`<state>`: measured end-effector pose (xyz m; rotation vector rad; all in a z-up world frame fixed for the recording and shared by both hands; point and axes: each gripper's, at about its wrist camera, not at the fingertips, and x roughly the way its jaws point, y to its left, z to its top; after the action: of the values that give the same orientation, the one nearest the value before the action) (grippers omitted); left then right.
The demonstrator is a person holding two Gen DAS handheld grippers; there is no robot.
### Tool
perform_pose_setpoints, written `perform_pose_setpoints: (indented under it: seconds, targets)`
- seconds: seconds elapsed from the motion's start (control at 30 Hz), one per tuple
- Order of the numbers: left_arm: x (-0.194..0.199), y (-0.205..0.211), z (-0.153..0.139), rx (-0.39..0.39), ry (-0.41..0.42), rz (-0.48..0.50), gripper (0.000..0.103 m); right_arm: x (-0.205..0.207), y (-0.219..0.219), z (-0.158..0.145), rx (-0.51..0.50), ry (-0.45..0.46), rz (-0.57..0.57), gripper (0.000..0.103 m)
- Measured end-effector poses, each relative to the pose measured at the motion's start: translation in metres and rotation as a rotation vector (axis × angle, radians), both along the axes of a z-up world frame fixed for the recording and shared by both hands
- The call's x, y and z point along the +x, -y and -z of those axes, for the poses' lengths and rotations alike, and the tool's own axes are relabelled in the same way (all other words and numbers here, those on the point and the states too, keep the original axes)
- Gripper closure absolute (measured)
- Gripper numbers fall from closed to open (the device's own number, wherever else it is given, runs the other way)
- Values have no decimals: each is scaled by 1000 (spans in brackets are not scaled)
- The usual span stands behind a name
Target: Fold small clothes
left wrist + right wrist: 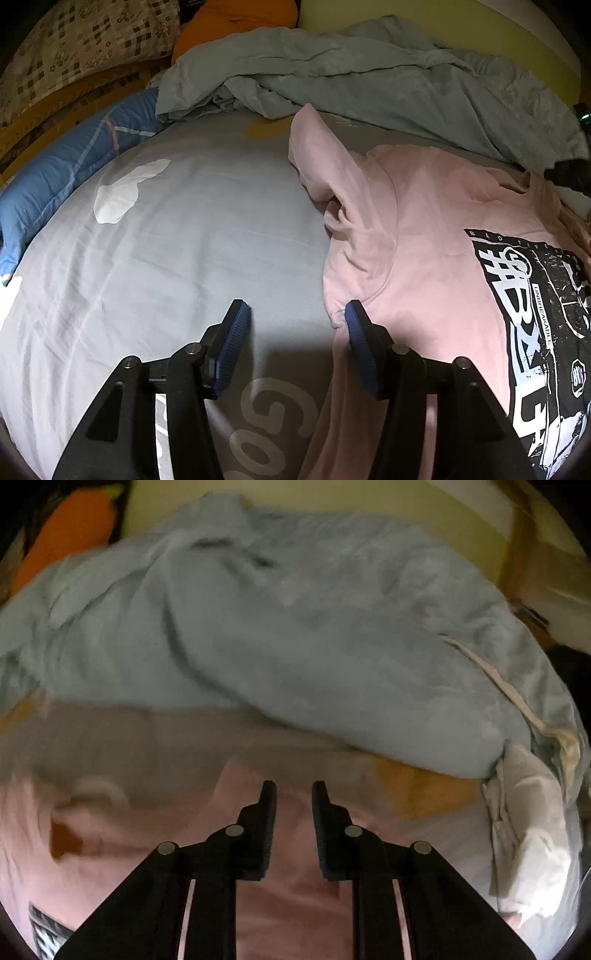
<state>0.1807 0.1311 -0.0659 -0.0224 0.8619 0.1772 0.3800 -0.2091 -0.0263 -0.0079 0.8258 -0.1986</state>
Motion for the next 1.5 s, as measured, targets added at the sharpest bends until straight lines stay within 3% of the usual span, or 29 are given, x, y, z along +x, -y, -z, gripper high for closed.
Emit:
perform_pose_setpoints:
  seconds: [0.13,0.2,0.37,0.43,0.5,0.6,0.67,0.73,0.8,0.97,1.07,1.13,1.2,1.3,1.4,1.47,1.5]
  targets:
    - [0,0,0,-4,0,0,49,-17,-13,-15,202,44,-83,83]
    - [0,-1,0,-9,0,0,49,-26,-31,-13,305,-25,-177,78]
    - [0,0,1,-12,0,-2,47,-24,-83,9,554,-207,-405,75]
    - [0,-1,1,-13,0,-1,47,-17,-109,23,505,-249,-428,75]
    - [0,-1,1,-14,0,0,47,-7,-130,28,375,-221,-393,75]
    - [1,-3,1,-27,-3,2,46,22,-129,31,294,-160,-277,75]
    - [1,-5,1,-35,-1,3,46,33,-102,25,367,-71,-124,75]
    - [1,-5,2,-37,-2,2,45,22,-85,16,450,17,-67,75]
    - [1,-6,2,-43,-1,4,45,3,-76,4,519,58,-124,75]
    - [1,-17,-5,-150,24,36,43,-36,-84,-2,566,-14,-220,74]
    - [4,-31,-21,-228,98,51,41,-65,-85,1,555,44,-260,65]
    - [12,-45,-30,-247,138,29,33,-74,-87,8,522,108,-271,64]
    - [35,-60,-29,-286,108,17,32,-74,-91,19,509,93,-288,64]
    - [80,-76,-20,-322,61,-47,48,-70,-93,25,504,87,-299,64]
    - [115,-74,-10,-401,-2,6,49,-72,-94,26,508,81,-310,64]
    - [124,-65,-10,-395,0,27,56,-74,-91,22,514,97,-304,64]
    - [125,-57,-13,-410,11,75,67,-76,-88,18,514,112,-301,64]
